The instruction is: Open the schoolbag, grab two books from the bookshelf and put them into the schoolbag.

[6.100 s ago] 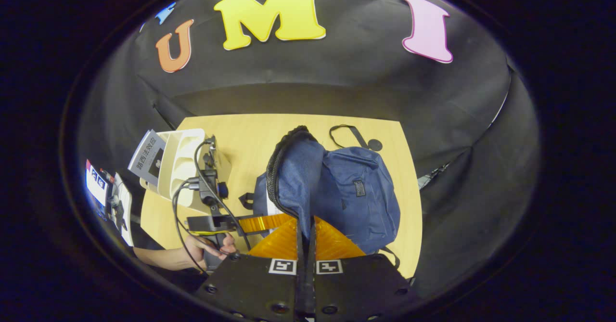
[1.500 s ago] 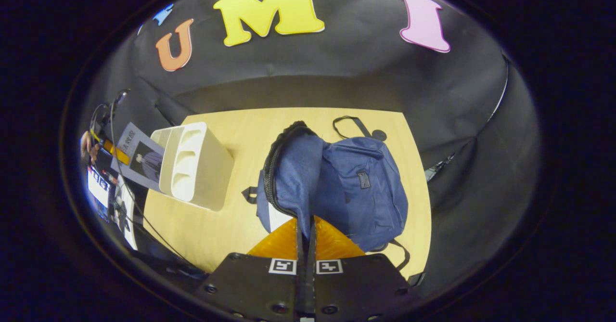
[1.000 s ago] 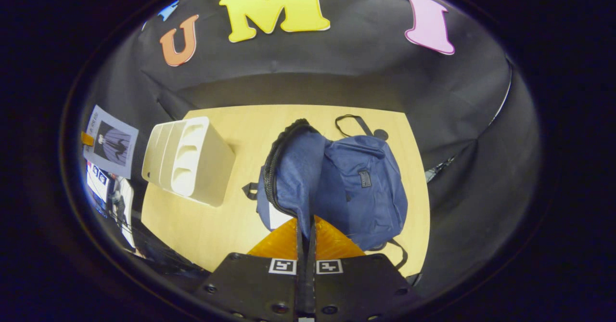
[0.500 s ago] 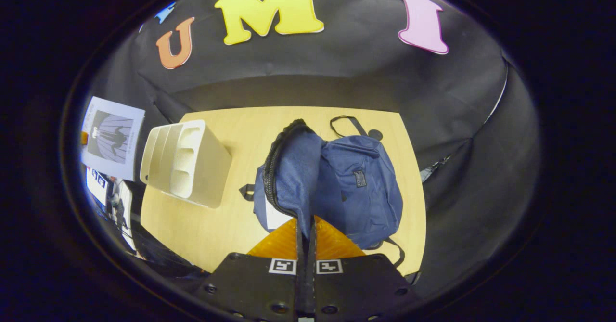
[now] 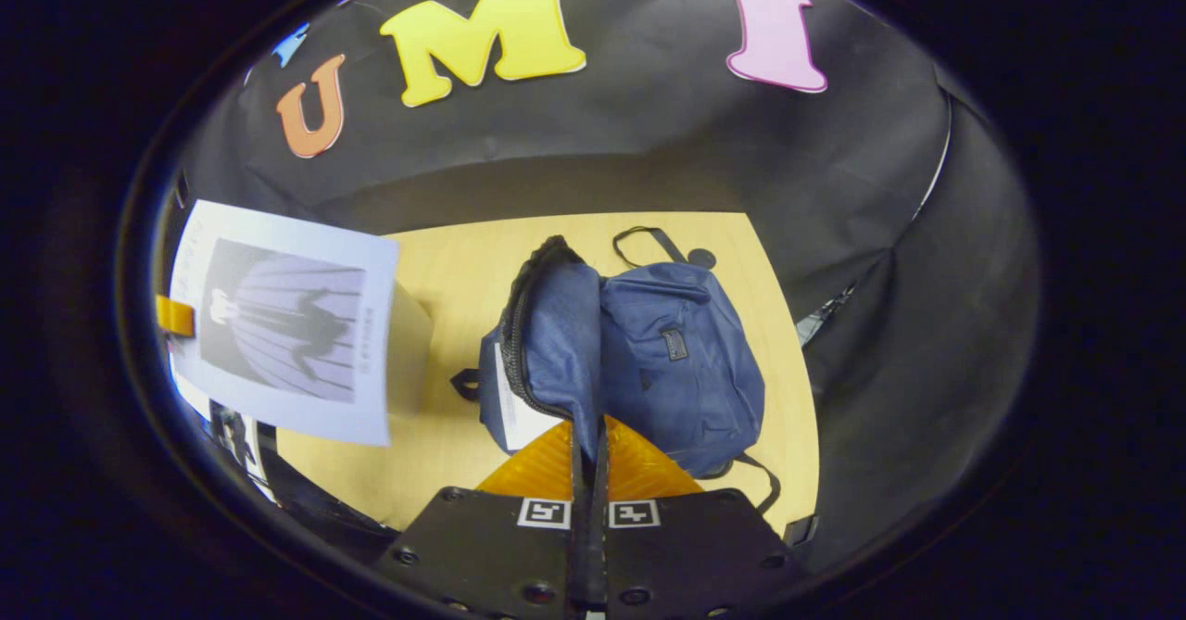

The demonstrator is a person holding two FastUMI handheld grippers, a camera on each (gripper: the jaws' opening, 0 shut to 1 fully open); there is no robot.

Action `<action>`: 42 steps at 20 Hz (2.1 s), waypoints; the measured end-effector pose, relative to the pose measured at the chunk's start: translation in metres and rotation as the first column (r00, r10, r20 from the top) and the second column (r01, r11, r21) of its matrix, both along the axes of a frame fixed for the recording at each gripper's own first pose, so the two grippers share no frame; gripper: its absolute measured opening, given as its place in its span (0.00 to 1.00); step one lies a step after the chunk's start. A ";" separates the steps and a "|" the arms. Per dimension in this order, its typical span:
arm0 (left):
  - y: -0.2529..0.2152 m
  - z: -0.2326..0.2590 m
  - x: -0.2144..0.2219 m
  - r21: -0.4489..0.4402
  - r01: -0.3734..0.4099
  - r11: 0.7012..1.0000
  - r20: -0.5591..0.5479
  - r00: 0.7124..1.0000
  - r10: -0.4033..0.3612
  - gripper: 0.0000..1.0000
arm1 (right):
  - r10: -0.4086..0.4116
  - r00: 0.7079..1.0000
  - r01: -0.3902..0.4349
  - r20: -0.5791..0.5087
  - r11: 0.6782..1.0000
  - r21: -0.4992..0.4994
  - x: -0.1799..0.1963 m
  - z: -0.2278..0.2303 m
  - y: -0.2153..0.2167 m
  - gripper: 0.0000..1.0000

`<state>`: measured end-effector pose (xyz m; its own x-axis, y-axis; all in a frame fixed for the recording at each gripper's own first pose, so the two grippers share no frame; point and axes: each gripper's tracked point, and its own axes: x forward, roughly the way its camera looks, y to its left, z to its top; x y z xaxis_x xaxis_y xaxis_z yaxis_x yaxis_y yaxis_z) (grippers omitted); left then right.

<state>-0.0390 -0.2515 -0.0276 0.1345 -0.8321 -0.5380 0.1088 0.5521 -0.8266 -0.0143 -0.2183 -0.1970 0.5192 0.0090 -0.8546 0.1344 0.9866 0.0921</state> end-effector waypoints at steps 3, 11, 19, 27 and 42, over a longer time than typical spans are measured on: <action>-0.034 -0.038 -0.017 -0.011 -0.013 1.000 -0.071 0.997 0.012 0.40 | -0.005 1.000 0.005 0.001 1.000 0.000 0.003 0.002 -0.004 0.00; -0.102 -0.112 -0.023 -0.094 -0.172 0.981 -0.234 0.961 0.146 0.40 | 0.014 1.000 -0.014 -0.004 1.000 -0.012 0.007 0.006 -0.003 0.04; -0.145 -0.164 -0.024 -0.130 -0.186 0.974 -0.200 0.967 0.158 0.40 | 0.041 0.999 -0.041 0.002 0.999 -0.016 0.009 0.013 0.007 0.00; -0.189 -0.189 -0.018 -0.213 -0.225 0.951 -0.257 0.952 0.167 0.40 | 0.082 0.997 -0.082 0.004 0.996 -0.020 0.012 0.016 0.027 0.04; -0.198 -0.241 -0.018 0.001 -0.121 0.993 -0.198 0.973 0.119 0.65 | 0.109 0.994 -0.110 -0.017 0.993 -0.031 0.015 0.009 0.038 0.00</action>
